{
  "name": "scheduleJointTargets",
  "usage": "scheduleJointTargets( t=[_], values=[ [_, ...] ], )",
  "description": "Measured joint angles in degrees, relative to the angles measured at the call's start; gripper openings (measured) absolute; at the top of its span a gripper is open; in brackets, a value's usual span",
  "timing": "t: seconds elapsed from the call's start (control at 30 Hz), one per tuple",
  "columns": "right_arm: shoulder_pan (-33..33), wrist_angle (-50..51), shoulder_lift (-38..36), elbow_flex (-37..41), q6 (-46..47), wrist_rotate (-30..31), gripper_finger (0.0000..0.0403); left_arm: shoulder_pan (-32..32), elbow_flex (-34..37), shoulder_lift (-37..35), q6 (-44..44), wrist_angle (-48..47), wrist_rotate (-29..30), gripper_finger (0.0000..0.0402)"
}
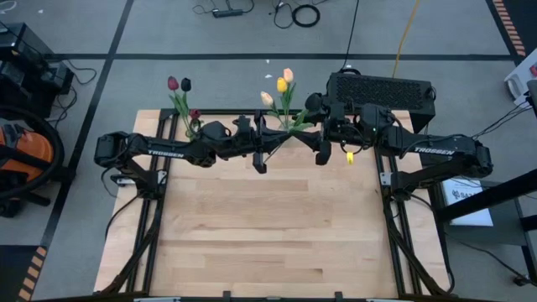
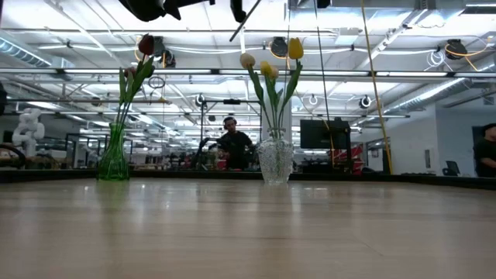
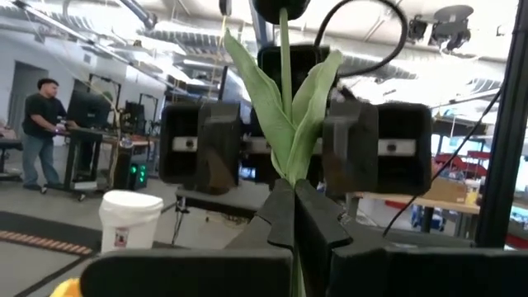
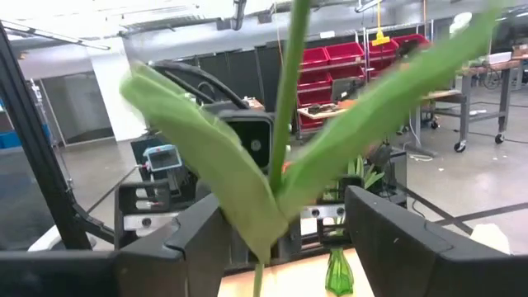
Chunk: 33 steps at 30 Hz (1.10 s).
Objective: Sort flowers into vase by color
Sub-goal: Put the black tulip into the green vase
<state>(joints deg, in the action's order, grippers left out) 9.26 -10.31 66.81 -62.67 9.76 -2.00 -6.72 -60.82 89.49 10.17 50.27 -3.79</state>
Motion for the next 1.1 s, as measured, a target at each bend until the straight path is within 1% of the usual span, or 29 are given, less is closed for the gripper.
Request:
scheduleJointTargets(
  t=[0.1,0.2,0.3,0.43,0.47,0.5,0.63,0.77,0.9,1.03,1.1],
  values=[
    [0.0,-0.45,0.03,0.0,-0.18,0.12,0.0207,0.0,0.0,0.0,0.02,-0.45,0.0,0.0001],
    [0.0,-1.35,0.68,0.0,-0.23,0.14,0.0168,0.0,0.0,0.0,0.02,-0.3,0.0,0.0001],
    [0.0,-1.24,1.43,0.02,-1.23,0.09,0.0116,0.0,0.02,0.0,0.0,-0.46,0.05,0.0001],
    [-0.02,-0.81,1.55,0.02,-3.09,-0.1,0.003,-0.07,0.07,0.0,0.0,-0.64,0.46,0.0007],
    [-0.04,-0.8,1.55,0.02,-3.67,-0.12,0.0017,-0.07,0.07,0.0,-0.07,-0.79,0.46,0.001],
    [-0.04,-0.82,1.55,0.02,-4.16,-0.14,0.0012,-0.05,0.07,0.0,-0.09,-0.97,0.46,0.0014],
    [-0.04,-0.8,1.55,0.07,-4.29,-0.07,0.0016,-0.07,0.07,0.0,0.04,-1.73,0.44,0.0023],
    [-0.04,0.43,1.55,0.07,-4.29,-0.04,0.0006,-0.04,0.07,0.0,0.09,-2.83,0.28,0.0038],
    [-0.02,2.28,1.55,0.07,-4.26,0.05,0.0004,-0.07,0.05,-0.02,4.34,-5.39,-0.39,0.0086],
    [0.07,4.07,1.61,0.09,-2.8,0.63,0.0004,-1.3,0.01,0.0,11.91,-11.7,-1.56,0.0142],
    [0.07,5.84,1.6,0.09,-2.49,0.63,0.0004,-2.17,-0.07,0.0,14.42,-13.65,-3.32,0.016]
  ],
)
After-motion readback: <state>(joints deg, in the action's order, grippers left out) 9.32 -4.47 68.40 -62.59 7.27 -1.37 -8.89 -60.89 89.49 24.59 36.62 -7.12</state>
